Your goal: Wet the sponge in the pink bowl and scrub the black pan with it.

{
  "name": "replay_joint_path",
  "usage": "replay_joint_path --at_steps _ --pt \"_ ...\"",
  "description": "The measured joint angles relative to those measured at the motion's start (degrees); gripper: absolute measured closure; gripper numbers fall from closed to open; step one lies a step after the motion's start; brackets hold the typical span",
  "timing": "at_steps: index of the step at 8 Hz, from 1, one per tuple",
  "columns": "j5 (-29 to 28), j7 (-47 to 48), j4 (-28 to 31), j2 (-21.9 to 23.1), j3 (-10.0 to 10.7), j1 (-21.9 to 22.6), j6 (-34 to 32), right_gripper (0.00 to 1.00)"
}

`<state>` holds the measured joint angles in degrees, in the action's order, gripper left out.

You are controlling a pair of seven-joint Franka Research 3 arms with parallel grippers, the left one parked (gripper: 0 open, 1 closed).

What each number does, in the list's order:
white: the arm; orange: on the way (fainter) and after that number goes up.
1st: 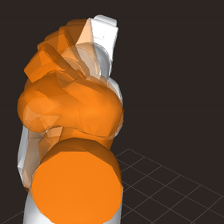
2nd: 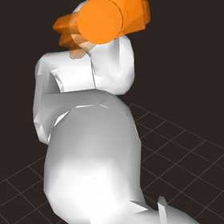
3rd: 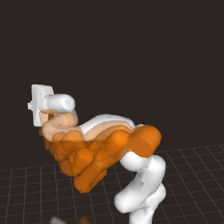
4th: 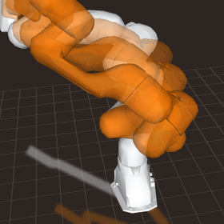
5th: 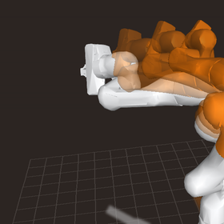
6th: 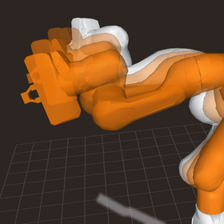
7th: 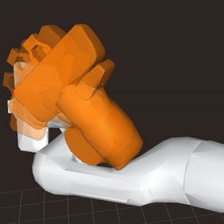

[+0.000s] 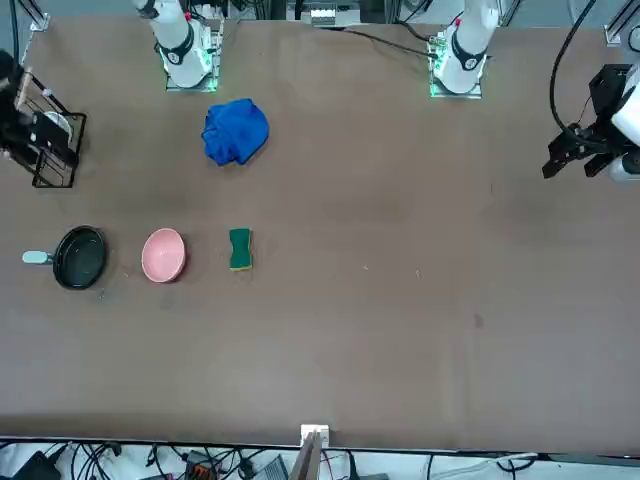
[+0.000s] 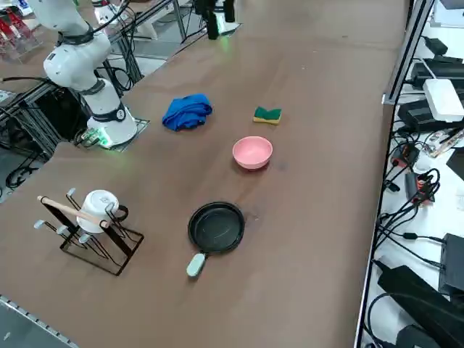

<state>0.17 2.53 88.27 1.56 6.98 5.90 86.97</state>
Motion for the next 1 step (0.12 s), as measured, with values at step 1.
replay_joint_path --at_steps 1 --pt "-0.02 -0.01 0.57 1.44 0.55 0.24 -0.57 0.00"
